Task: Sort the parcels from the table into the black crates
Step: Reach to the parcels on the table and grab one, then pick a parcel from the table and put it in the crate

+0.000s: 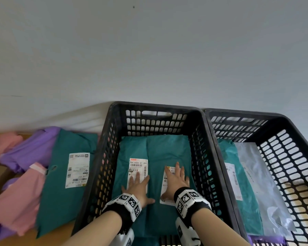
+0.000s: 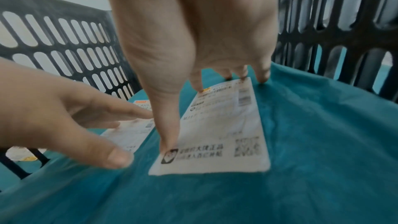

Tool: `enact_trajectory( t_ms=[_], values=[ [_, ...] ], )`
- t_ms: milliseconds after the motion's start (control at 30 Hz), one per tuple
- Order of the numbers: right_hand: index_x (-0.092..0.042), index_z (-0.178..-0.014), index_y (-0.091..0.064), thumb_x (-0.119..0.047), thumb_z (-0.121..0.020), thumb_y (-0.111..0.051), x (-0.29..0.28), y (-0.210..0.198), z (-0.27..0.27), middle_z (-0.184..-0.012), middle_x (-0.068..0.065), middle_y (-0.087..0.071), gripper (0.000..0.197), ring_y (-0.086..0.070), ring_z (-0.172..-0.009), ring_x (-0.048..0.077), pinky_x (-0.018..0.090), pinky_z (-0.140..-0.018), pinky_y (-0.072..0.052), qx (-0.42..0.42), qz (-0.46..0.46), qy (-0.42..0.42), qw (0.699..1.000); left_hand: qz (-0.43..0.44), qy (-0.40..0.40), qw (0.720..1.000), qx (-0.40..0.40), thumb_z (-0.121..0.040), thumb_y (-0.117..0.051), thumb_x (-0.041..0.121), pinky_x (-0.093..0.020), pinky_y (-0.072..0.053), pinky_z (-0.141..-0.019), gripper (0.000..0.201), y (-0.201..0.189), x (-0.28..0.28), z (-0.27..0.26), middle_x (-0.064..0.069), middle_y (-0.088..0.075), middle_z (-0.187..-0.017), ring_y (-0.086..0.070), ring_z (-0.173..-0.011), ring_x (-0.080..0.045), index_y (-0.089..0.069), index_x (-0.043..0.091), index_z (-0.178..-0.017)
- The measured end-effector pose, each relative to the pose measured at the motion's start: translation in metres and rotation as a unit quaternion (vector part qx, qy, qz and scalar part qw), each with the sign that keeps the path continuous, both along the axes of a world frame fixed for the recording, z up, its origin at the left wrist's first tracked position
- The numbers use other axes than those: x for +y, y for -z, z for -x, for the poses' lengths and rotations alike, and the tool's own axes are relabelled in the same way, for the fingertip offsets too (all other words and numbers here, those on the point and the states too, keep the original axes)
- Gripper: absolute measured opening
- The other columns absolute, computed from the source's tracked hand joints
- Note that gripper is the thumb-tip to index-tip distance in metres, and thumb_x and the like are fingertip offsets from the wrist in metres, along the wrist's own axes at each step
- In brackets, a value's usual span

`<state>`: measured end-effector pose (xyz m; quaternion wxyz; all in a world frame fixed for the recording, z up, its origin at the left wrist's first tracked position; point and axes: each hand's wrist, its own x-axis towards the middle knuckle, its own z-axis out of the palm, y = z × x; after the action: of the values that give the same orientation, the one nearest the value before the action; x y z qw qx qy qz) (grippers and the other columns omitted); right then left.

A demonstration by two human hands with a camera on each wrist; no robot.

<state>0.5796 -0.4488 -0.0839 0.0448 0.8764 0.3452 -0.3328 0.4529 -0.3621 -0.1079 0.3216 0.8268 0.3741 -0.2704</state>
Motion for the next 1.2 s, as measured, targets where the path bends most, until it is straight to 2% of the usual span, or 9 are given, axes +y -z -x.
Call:
enact_trajectory(
  t_ms=[200, 333, 567, 667, 867, 1000, 1067, 1133, 1200],
  values=[
    [-0.02, -0.144, -0.031, -0.033, -0.085, -0.065, 0.007, -0.018, -0.002, -0.156, 0.014, -0.012, 0.069, -0.019, -0.143, 0.031, 0.045, -0.113, -0.029, -0.004, -0.082, 0.046, 0.996, -0.04, -0.028, 0.997, -0.065, -0.091, -0.054, 0.043, -0.051, -0.012, -0.117, 0.078, -0.032, 0.002, -0.004, -0.001, 0.007, -0.16, -0.001, -0.147, -0.026, -0.006, 0.028, -0.151],
    [-0.013, -0.145, -0.032, -0.031, -0.087, -0.064, 0.012, -0.041, -0.009, -0.146, 0.011, -0.036, 0.069, -0.043, -0.129, 0.027, 0.035, -0.103, -0.042, 0.051, -0.149, 0.09, 0.983, -0.074, -0.056, 0.988, -0.123, -0.091, -0.055, 0.039, -0.048, -0.02, -0.116, 0.074, -0.061, 0.002, -0.009, -0.003, 0.0, -0.16, -0.008, -0.146, -0.025, -0.013, 0.026, -0.151],
    [-0.006, -0.144, -0.035, -0.031, -0.089, -0.064, 0.009, -0.085, -0.011, -0.145, 0.011, -0.043, 0.066, -0.048, -0.127, 0.025, 0.031, -0.101, -0.042, 0.092, -0.231, 0.073, 0.966, -0.099, -0.104, 0.975, -0.171, -0.093, -0.054, 0.031, -0.044, -0.022, -0.116, 0.073, -0.117, -0.011, 0.007, -0.006, 0.001, -0.16, -0.008, -0.147, -0.025, -0.012, 0.024, -0.152],
    [-0.004, -0.143, -0.037, -0.029, -0.09, -0.063, 0.01, -0.103, -0.007, -0.146, 0.011, -0.041, 0.065, -0.045, -0.13, 0.025, 0.027, -0.097, -0.039, 0.108, -0.266, 0.059, 0.956, -0.1, -0.137, 0.961, -0.22, -0.094, -0.054, 0.029, -0.04, -0.024, -0.116, 0.071, -0.144, -0.022, 0.015, -0.007, -0.003, -0.16, -0.018, -0.145, -0.024, -0.013, 0.023, -0.151],
    [-0.002, -0.14, -0.042, -0.026, -0.089, -0.065, 0.018, -0.139, 0.008, -0.144, 0.013, -0.044, 0.061, -0.042, -0.132, 0.025, 0.031, -0.105, -0.035, 0.129, -0.335, 0.025, 0.933, -0.13, -0.146, 0.929, -0.313, -0.096, -0.052, 0.022, -0.028, -0.021, -0.114, 0.065, -0.2, -0.042, 0.029, -0.002, -0.013, -0.159, -0.018, -0.145, -0.017, -0.019, 0.019, -0.151],
    [-0.001, -0.137, -0.045, -0.023, -0.087, -0.067, 0.023, -0.161, 0.023, -0.139, 0.015, -0.049, 0.059, -0.049, -0.124, 0.023, 0.032, -0.102, -0.038, 0.153, -0.377, 0.013, 0.913, -0.16, -0.139, 0.916, -0.34, -0.096, -0.053, 0.021, -0.024, -0.017, -0.114, 0.063, -0.225, -0.047, 0.04, -0.004, -0.016, -0.158, -0.019, -0.145, -0.016, -0.022, 0.016, -0.15],
    [-0.002, -0.135, -0.049, -0.022, -0.087, -0.068, 0.027, -0.172, 0.029, -0.131, 0.012, -0.056, 0.055, -0.054, -0.116, 0.022, 0.031, -0.094, -0.042, 0.161, -0.383, 0.009, 0.909, -0.167, -0.139, 0.911, -0.351, -0.095, -0.053, 0.02, -0.022, -0.019, -0.112, 0.062, -0.233, -0.047, 0.046, -0.004, -0.02, -0.157, -0.023, -0.143, -0.018, -0.024, 0.015, -0.15],
    [-0.009, -0.122, -0.057, -0.025, -0.086, -0.067, 0.033, -0.182, 0.038, -0.105, 0.002, -0.062, 0.04, -0.059, -0.097, 0.015, 0.023, -0.081, -0.044, 0.161, -0.386, -0.004, 0.909, -0.171, -0.143, 0.904, -0.365, -0.095, -0.053, 0.018, -0.022, -0.022, -0.109, 0.06, -0.239, -0.046, 0.056, -0.004, -0.026, -0.154, -0.028, -0.141, -0.019, -0.027, 0.015, -0.148],
    [-0.007, -0.108, -0.059, -0.029, -0.085, -0.067, 0.038, -0.194, 0.05, -0.091, -0.005, -0.057, 0.033, -0.055, -0.084, 0.008, 0.019, -0.073, -0.041, 0.16, -0.391, -0.012, 0.906, -0.175, -0.141, 0.9, -0.373, -0.095, -0.054, 0.018, -0.023, -0.018, -0.112, 0.061, -0.244, -0.043, 0.069, -0.005, -0.024, -0.156, -0.022, -0.143, -0.017, -0.026, 0.015, -0.148]
  ],
)
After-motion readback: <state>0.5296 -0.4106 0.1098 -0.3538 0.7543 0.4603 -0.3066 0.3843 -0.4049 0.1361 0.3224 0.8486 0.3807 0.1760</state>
